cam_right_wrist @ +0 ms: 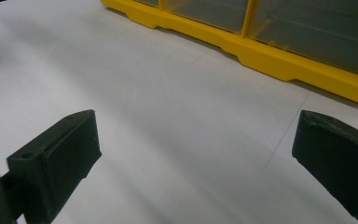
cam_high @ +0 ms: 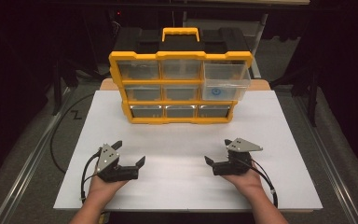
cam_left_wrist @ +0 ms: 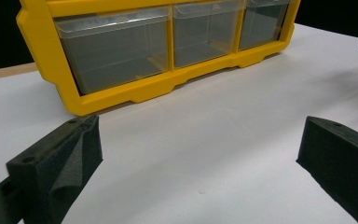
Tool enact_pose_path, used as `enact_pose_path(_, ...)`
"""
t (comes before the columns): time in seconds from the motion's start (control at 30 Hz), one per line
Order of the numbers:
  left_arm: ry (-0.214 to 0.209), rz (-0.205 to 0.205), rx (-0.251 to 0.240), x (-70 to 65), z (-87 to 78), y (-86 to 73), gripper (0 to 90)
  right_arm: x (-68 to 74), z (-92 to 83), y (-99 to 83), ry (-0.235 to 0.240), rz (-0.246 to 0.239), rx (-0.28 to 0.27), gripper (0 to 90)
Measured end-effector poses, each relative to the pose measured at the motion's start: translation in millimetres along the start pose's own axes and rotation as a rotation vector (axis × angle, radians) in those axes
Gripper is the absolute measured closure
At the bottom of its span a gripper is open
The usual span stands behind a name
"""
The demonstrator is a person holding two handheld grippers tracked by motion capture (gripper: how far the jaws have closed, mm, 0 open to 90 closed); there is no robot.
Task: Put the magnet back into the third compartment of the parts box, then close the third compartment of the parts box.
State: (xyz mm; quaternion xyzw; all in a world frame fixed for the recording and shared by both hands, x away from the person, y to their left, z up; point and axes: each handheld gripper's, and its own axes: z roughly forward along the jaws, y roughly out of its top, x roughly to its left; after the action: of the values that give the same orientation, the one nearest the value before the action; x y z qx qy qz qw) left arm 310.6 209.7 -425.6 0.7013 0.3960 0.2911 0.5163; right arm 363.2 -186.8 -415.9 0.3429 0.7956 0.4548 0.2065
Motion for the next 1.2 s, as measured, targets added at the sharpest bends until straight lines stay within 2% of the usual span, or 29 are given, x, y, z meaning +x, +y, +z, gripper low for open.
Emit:
enact_pose_path(0.23, -0.018, 0.005, -0.006, -1.8, 0.9, 0.4, 0.3, -1.2, -1.5, -0.7, -0.011, 0.001, -0.021, 9.6)
enact_pose_path(0.3, -0.019, 0.009, -0.007, -2.3, 1.6, 0.8, 0.3, -1.2, -3.8, -0.2, -0.013, 0.004, -0.043, 17.8)
enact_pose_path(0.43, -0.021, 0.008, -0.007, -3.1, 2.6, 0.9, 0.3, 0.2, -11.5, 0.3, -0.045, -0.015, -0.106, 42.5)
enact_pose_path(0.67, -0.022, 0.007, -0.007, -2.3, 1.2, 0.8, 0.3, -1.9, -16.4, 2.2, -0.072, 0.017, -0.138, 62.5)
enact_pose_path(0.9, -0.022, 0.008, -0.006, -3.3, -0.6, 0.9, 0.3, -3.5, -16.4, 3.6, -0.105, 0.041, -0.137, 77.1)
enact_pose_path(1.07, -0.019, 0.015, -0.007, -3.4, -2.7, 1.1, 0.3, -1.8, -17.8, 5.1, -0.103, 0.022, -0.149, 86.1)
enact_pose_path(1.2, -0.017, 0.023, -0.008, -4.5, -4.2, 1.6, 0.3, -0.7, -17.5, 6.9, -0.103, 0.009, -0.156, 90.0)
